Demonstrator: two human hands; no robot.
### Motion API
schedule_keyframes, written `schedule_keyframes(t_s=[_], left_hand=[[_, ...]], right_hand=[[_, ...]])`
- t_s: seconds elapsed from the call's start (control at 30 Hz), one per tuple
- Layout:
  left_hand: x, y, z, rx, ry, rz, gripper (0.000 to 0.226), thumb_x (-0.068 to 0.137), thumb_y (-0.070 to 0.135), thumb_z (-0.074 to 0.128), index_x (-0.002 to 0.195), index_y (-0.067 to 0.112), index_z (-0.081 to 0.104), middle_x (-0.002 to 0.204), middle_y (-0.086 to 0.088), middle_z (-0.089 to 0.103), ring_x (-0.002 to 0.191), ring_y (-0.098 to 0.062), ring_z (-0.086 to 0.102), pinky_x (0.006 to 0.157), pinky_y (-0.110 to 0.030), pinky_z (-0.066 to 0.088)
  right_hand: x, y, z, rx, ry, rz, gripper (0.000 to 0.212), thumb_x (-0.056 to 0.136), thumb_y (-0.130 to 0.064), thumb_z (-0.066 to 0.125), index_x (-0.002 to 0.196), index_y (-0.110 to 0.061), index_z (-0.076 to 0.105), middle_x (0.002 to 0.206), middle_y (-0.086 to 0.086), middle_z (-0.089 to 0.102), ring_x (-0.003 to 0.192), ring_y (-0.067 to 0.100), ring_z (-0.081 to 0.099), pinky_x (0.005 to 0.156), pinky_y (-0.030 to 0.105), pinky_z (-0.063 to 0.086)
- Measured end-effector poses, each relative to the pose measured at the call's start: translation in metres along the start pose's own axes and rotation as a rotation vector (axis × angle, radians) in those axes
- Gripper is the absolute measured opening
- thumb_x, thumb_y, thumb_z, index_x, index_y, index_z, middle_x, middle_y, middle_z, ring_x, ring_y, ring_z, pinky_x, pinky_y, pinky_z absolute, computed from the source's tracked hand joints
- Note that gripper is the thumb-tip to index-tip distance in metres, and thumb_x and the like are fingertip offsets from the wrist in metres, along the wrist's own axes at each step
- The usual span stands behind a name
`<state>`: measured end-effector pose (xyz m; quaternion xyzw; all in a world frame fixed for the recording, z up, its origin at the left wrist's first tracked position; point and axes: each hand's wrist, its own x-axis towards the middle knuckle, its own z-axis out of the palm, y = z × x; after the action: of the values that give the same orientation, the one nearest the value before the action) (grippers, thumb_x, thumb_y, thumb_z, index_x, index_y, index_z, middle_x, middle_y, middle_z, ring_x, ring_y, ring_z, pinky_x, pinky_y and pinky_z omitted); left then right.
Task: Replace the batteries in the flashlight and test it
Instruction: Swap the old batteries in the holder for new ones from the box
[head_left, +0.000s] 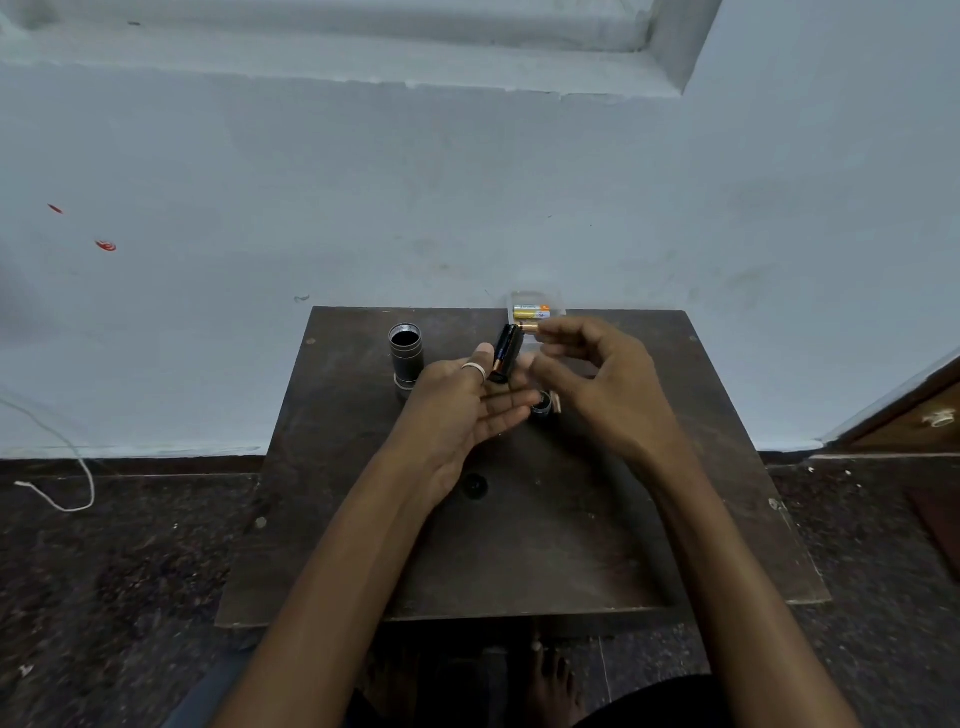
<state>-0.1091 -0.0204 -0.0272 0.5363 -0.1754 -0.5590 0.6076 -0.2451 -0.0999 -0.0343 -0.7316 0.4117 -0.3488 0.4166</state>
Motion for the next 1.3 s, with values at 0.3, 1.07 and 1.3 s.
schedule_keyframes(t_s=[0.3, 1.07, 1.3], left_hand=[[0.001, 0.000, 0.001, 0.047, -0.061, 0.033, 0.032, 0.103, 0.032, 0.048, 0.109, 0.008, 0.069, 0.098, -0.007, 0.078, 0.089, -0.016, 0.075, 0.068, -0.024, 0.059], [0.003, -0.003, 0.001, 0.132, -0.007, 0.102, 0.026, 0.104, 0.021, 0.047, 0.097, 0.010, 0.069, 0.089, -0.012, 0.069, 0.082, -0.017, 0.068, 0.078, -0.030, 0.062], [0.007, -0.005, 0.001, 0.115, 0.030, 0.103, 0.029, 0.104, 0.021, 0.047, 0.100, 0.003, 0.069, 0.088, -0.012, 0.070, 0.077, -0.010, 0.071, 0.070, -0.023, 0.059]], right_hand=[[-0.002, -0.002, 0.007, -0.038, -0.060, -0.111, 0.056, 0.076, -0.022, 0.084, 0.128, -0.023, 0.065, 0.115, -0.010, 0.072, 0.107, 0.001, 0.067, 0.081, 0.035, 0.061], [-0.002, 0.000, 0.013, -0.116, -0.030, -0.221, 0.049, 0.070, -0.022, 0.089, 0.109, -0.020, 0.059, 0.109, -0.004, 0.063, 0.104, 0.008, 0.061, 0.065, 0.026, 0.056], [-0.002, 0.000, 0.015, -0.122, -0.001, -0.233, 0.048, 0.068, -0.022, 0.089, 0.105, -0.018, 0.058, 0.102, -0.005, 0.062, 0.095, 0.009, 0.059, 0.069, 0.018, 0.046]])
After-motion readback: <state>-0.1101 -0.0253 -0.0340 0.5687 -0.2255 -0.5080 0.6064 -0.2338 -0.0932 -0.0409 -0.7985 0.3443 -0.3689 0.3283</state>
